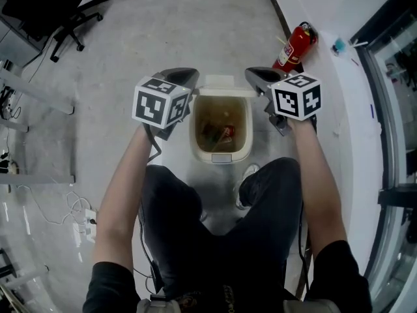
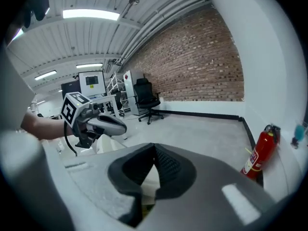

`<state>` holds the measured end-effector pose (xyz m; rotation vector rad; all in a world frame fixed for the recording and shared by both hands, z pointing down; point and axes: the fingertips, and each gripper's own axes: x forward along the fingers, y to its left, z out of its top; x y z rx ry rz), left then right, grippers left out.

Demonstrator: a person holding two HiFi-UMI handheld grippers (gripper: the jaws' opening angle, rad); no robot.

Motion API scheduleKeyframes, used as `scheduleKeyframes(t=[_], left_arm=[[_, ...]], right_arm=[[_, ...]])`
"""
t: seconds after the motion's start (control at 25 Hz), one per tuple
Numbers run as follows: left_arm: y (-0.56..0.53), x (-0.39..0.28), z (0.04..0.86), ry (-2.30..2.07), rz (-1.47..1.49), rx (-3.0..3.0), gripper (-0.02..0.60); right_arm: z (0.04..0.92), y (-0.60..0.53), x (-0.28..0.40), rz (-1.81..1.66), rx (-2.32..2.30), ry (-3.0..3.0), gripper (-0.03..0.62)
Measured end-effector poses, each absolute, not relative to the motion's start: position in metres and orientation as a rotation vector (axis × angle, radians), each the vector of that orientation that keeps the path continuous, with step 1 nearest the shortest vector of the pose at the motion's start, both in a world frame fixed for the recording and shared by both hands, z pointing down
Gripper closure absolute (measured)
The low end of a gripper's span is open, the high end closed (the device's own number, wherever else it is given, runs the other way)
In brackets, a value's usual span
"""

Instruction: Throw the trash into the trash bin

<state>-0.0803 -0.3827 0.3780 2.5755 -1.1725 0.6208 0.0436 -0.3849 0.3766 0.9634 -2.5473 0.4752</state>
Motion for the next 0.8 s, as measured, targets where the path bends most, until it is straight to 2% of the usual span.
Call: scheduleKeyframes(t=[0.8], left_arm=[[-0.269,-0.044,0.471,-0.988,0.892,2.492,0.575]], right_arm=[[0.476,-0.262,0.028,0.605,0.826,-2.446,0.592]])
